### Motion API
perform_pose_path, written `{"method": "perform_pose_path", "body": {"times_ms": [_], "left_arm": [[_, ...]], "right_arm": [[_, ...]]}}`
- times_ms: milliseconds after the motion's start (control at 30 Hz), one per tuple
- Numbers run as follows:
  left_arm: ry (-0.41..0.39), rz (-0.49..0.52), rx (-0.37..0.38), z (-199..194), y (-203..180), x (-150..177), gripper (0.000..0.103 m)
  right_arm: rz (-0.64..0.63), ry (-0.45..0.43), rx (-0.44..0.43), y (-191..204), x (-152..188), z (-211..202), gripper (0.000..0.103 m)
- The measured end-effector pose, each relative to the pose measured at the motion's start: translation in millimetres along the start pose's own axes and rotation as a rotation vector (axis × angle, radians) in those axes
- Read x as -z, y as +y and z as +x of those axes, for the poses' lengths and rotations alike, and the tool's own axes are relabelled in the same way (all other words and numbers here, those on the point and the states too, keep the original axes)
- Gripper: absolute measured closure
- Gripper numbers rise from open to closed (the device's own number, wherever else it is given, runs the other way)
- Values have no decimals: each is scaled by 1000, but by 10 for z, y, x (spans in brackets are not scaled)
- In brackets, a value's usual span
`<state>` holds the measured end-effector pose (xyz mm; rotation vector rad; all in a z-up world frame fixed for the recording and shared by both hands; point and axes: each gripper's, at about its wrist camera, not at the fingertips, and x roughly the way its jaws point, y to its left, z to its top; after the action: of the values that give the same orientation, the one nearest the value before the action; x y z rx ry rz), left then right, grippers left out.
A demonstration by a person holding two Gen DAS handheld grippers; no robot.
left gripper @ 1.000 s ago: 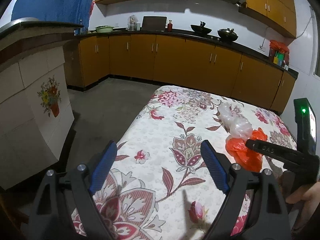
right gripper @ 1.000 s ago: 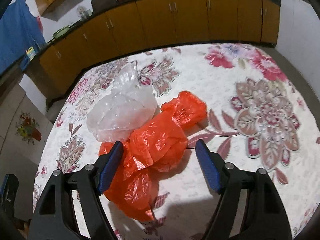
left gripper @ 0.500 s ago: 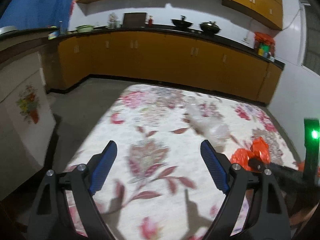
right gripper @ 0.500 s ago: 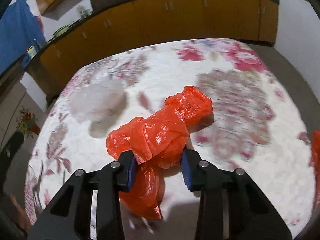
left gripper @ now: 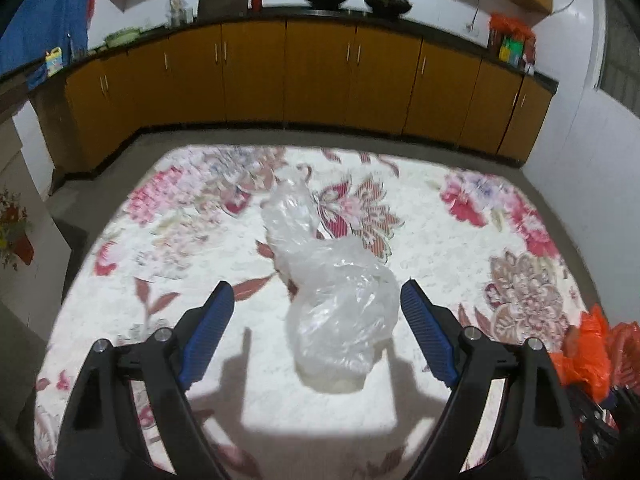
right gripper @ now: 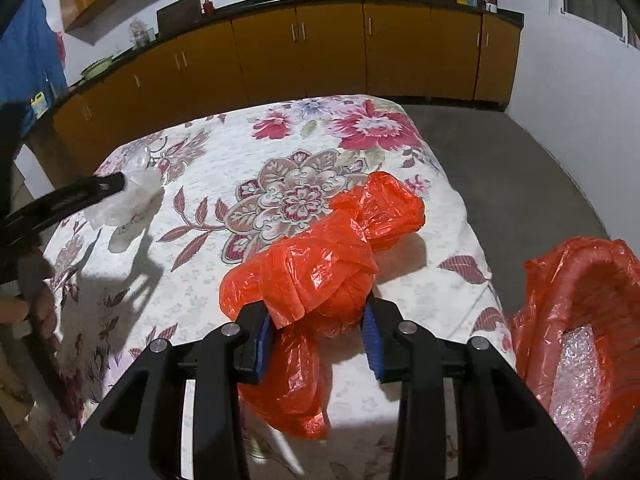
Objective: Collect trash
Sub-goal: 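Grasp a red bag with the right gripper while the left grasps a clear bag, then carry the red bag and clear bag over the basket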
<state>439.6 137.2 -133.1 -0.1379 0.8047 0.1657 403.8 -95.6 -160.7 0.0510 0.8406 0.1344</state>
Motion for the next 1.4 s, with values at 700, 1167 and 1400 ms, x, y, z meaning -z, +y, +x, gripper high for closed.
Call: {"method": "perform_pose_path", "body": {"times_ms": [700,1167,1400], "left_arm": [[21,46,66,-286,-92,251,89],[-64,212,255,-1448,-845,675,89],[-84,277,363,-1863,-1288,875,89]], "right_arm": [[49,-52,-11,-284,123,-466,65],[92,-167,115,-858,312,-1461,65],[130,-206,167,-1125,428,-1823,65]]}}
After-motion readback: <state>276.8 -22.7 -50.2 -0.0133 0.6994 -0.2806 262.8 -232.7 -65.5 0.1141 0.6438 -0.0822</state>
